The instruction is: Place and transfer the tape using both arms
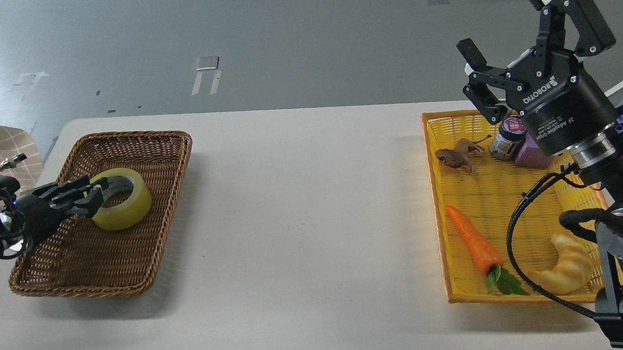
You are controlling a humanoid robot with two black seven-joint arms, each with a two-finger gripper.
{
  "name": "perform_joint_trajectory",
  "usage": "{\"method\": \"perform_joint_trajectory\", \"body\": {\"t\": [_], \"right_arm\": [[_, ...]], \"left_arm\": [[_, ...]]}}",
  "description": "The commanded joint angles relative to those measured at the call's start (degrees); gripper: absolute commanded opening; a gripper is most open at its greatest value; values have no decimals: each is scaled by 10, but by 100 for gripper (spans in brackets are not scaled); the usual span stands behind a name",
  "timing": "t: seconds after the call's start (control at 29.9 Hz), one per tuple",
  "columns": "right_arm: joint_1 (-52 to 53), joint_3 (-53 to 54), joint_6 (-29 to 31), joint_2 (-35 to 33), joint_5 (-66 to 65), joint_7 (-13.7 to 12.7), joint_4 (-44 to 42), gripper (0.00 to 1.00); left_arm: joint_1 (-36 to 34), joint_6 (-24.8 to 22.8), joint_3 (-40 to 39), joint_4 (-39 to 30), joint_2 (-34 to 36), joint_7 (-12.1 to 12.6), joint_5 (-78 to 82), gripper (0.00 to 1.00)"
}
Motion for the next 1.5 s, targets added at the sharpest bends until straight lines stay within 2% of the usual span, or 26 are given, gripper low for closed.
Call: {"method": "perform_joint_trajectory", "body": {"t": [0.0, 0.23, 0.4, 0.5, 0.7, 0.8, 0.94, 1.07, 1.24, 1.44, 1.47], "right_arm": [[0, 0, -1, 0, 0, 0, -1, 100], [1, 1, -1, 0, 0, 1, -1, 100], [1, 1, -1, 0, 0, 1, -1, 100], [2, 0, 1, 0, 0, 1, -1, 100], [5, 1, 1, 0, -1, 1, -1, 100], [5, 1, 0, 0, -1, 1, -1, 100], [4, 1, 0, 0, -1, 1, -1, 100], [6, 0, -1, 0, -1, 0, 0, 100], [23, -2, -1, 0, -1, -1, -4, 100], [50, -7, -4, 0, -1, -3, -11, 100], [61, -8, -14, 0, -1, -7, -15, 100]], "left_arm": [[1, 1, 0, 7, 0, -2, -2, 97], [-16, 0, -7, 32, -1, -2, -73, 98], [-63, -6, -9, 25, -3, -2, -226, 98], [-77, -7, -9, 4, -18, -2, -305, 98], [-76, -6, -18, -102, -57, -2, -409, 98], [-76, 1, -34, -153, -100, -2, -485, 98], [-76, 12, -119, -220, -162, -2, -554, 98], [-74, 10, -166, -241, -218, -2, -562, 98], [-74, -28, -219, -276, -295, -2, -574, 98], [-72, -45, -296, -279, -372, -2, -590, 98], [-68, -68, -307, -282, -376, -2, -590, 98]]}}
